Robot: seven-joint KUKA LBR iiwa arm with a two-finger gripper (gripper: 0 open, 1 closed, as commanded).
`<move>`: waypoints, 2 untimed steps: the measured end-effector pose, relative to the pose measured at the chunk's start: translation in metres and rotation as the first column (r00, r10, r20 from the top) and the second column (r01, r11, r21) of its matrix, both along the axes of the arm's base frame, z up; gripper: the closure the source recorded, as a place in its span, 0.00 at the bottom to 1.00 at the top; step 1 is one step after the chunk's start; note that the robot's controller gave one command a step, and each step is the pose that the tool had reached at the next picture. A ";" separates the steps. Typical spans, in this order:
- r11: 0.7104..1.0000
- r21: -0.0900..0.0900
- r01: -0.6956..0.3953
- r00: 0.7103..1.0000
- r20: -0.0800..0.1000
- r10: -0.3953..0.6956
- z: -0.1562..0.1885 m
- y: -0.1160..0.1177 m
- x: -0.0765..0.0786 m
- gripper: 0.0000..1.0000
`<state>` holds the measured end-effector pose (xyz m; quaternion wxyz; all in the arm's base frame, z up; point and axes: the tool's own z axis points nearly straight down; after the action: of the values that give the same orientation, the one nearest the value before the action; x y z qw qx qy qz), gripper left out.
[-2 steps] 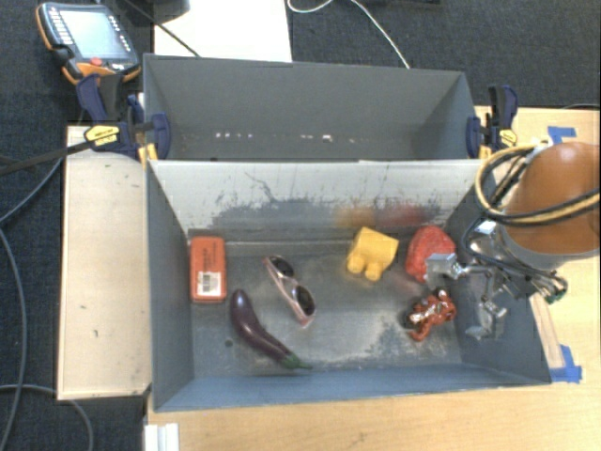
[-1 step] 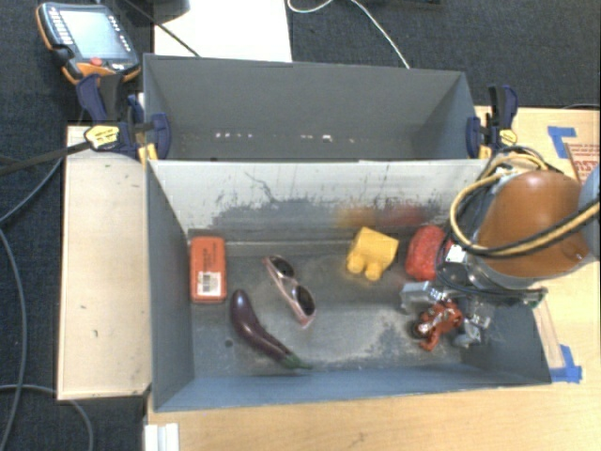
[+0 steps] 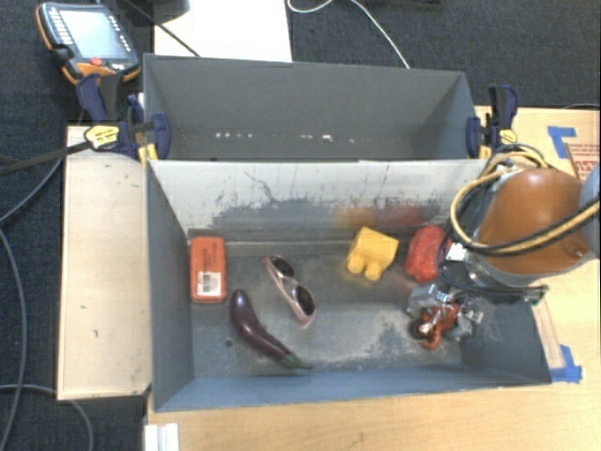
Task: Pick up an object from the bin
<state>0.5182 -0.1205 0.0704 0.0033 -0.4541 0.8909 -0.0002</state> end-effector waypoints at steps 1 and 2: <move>1.000 0.000 0.000 1.000 0.000 0.000 0.000 0.000 0.000 1.00; 1.000 0.000 0.000 1.000 0.000 0.000 0.001 0.000 0.000 1.00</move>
Offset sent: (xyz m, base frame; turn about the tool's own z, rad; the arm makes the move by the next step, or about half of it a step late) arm 0.0000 0.0002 0.0212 0.0000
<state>0.5180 -0.1203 0.0719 0.0033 -0.4542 0.8909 0.0000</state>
